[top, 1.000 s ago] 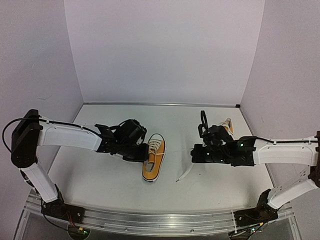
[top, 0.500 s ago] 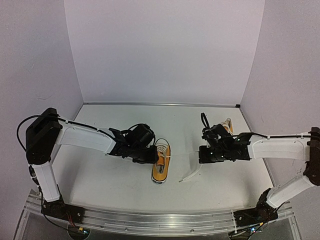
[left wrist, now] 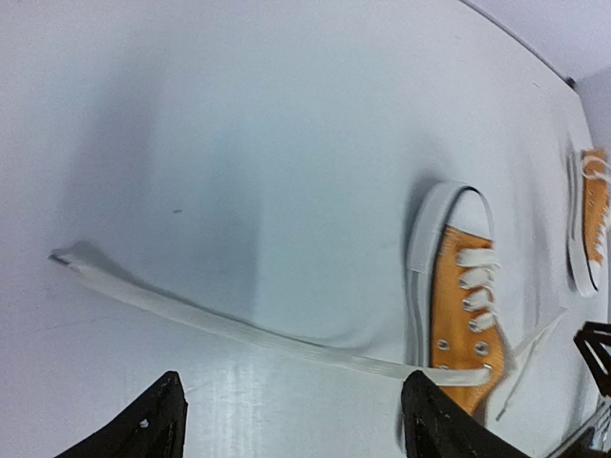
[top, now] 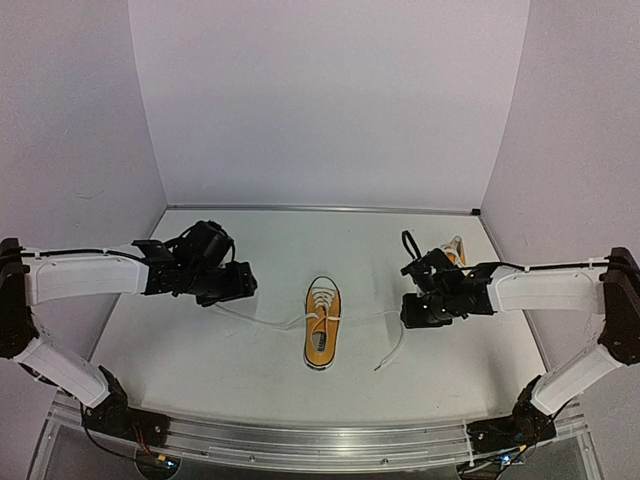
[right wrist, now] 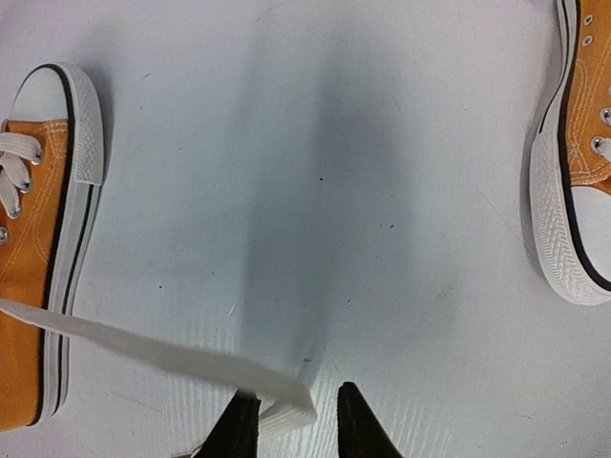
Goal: Tie the shoes
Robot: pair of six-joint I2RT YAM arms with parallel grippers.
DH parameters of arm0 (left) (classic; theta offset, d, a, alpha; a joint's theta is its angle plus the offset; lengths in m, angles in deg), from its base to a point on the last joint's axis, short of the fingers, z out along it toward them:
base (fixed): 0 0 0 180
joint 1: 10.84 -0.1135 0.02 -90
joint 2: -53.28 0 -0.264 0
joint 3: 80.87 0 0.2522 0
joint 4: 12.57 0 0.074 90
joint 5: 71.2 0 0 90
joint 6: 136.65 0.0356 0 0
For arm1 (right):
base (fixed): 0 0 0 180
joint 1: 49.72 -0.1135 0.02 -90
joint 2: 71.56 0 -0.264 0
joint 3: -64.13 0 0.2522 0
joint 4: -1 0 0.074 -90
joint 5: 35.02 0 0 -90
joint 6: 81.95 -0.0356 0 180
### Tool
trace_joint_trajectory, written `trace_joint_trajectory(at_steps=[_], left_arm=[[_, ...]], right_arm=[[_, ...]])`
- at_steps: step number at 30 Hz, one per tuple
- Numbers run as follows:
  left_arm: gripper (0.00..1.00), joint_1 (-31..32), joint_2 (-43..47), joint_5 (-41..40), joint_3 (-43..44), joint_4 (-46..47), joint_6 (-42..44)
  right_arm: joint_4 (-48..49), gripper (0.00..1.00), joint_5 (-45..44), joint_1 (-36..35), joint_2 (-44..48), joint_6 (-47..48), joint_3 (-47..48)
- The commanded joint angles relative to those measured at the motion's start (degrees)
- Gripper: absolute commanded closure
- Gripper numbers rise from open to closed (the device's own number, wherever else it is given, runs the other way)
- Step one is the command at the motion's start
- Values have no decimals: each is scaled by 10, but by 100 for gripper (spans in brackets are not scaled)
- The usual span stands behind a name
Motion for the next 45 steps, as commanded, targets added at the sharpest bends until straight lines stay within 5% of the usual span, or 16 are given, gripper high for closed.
trace_joint_trajectory(at_steps=[1,6,13,22,29,45], left_arm=[[23,-39,24,-24,-36,-41,-26],[23,-51,22,-25,-42,-43,-28],[23,-54,20,-38,-46,-45,-32],[24,-78,1,-5,-52,-33,-20],[36,-97,-37,15,-57,1,-8],[38,-131,-160,-13,-16,32,-6]], right_arm=[[-31,55,-13,28,9,-7,-18],[-67,42,-12,62,74,-13,-38],[-12,54,119,31,112,-65,-100],[54,54,114,-7,4,-72,-89],[89,55,100,-27,-72,-79,-71],[80,64,57,-43,-125,-95,-75]])
